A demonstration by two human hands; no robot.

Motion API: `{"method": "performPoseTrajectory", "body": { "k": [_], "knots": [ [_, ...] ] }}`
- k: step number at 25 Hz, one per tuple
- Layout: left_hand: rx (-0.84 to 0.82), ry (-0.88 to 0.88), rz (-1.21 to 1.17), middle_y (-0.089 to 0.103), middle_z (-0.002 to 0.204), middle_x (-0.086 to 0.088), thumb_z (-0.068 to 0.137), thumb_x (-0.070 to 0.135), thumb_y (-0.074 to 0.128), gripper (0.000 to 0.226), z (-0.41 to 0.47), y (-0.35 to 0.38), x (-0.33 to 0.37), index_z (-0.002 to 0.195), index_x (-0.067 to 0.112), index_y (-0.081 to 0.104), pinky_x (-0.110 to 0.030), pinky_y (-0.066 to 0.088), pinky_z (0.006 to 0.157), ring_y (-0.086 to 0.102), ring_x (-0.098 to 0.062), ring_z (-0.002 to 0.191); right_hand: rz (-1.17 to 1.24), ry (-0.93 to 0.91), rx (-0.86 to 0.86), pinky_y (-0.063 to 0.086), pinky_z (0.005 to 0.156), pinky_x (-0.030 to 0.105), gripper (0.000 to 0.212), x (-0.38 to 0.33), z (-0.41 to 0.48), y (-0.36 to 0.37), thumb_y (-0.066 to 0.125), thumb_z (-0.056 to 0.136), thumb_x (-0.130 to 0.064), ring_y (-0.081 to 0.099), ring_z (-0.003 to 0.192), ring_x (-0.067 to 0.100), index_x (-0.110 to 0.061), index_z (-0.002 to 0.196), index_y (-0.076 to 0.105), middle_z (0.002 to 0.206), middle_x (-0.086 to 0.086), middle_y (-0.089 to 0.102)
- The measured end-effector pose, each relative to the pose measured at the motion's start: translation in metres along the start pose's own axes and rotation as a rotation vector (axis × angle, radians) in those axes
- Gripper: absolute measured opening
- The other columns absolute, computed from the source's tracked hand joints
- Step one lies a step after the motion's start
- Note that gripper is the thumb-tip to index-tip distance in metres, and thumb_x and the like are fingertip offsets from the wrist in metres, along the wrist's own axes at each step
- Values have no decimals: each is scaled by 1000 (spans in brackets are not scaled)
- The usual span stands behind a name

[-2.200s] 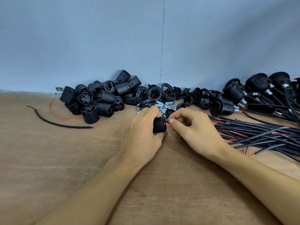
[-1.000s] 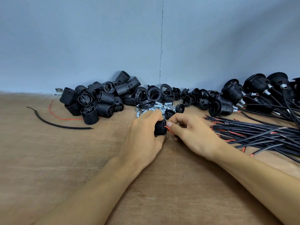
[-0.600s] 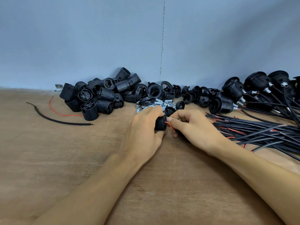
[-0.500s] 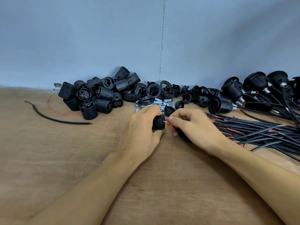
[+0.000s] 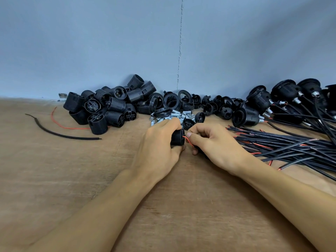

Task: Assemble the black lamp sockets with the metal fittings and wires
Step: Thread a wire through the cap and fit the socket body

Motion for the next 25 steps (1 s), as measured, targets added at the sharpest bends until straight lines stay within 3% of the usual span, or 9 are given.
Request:
{"method": "performPoseTrajectory", "body": {
  "k": [5, 11, 16, 19, 25],
  "knots": [
    [-16, 17, -3, 48, 74, 19, 71, 11, 83, 36, -2, 1, 2, 83, 25, 52, -11, 31, 62, 46, -7, 72, 44, 26, 16, 37, 56, 16, 31, 3, 2, -1, 56, 100, -20, 49, 56, 8, -14, 70, 62, 58, 1, 64],
    [4, -41, -15, 54, 78, 16, 71, 15, 86, 35, -1, 2, -2, 85, 24, 56, -13, 34, 62, 51, -10, 73, 95, 32, 4, 43, 64, 20, 29, 6, 4, -1, 56, 100, -21, 57, 60, 10, -13, 74, 64, 60, -1, 64],
    [30, -125, -3, 61, 86, 13, 71, 23, 87, 34, -1, 1, -8, 94, 25, 62, -34, 47, 72, 57, -17, 85, 190, 83, 64, 51, 64, 20, 34, 12, 12, -13, 46, 105, -29, 65, 64, 11, -11, 89, 71, 72, 0, 70],
    [51, -206, -12, 61, 87, 15, 71, 27, 88, 36, -1, 1, -15, 94, 29, 60, -28, 41, 72, 56, -13, 86, 199, 122, 97, 50, 68, 22, 35, 16, 16, -27, 45, 105, -32, 66, 68, 12, -14, 91, 72, 82, 3, 72],
    [36, -248, 5, 58, 85, 17, 71, 30, 88, 39, -2, 1, -18, 91, 36, 54, -14, 34, 67, 54, -11, 86, 232, 196, 63, 47, 71, 36, 39, 24, 18, -34, 42, 106, -35, 66, 68, 16, -12, 94, 71, 79, 1, 71]
  ]
}}
Point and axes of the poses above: each hand's wrist, its own z-axis towards the middle knuckle, its own y-axis out of the palm, x = y × z, the point moved 5 cm from there along z, towards the middle knuckle
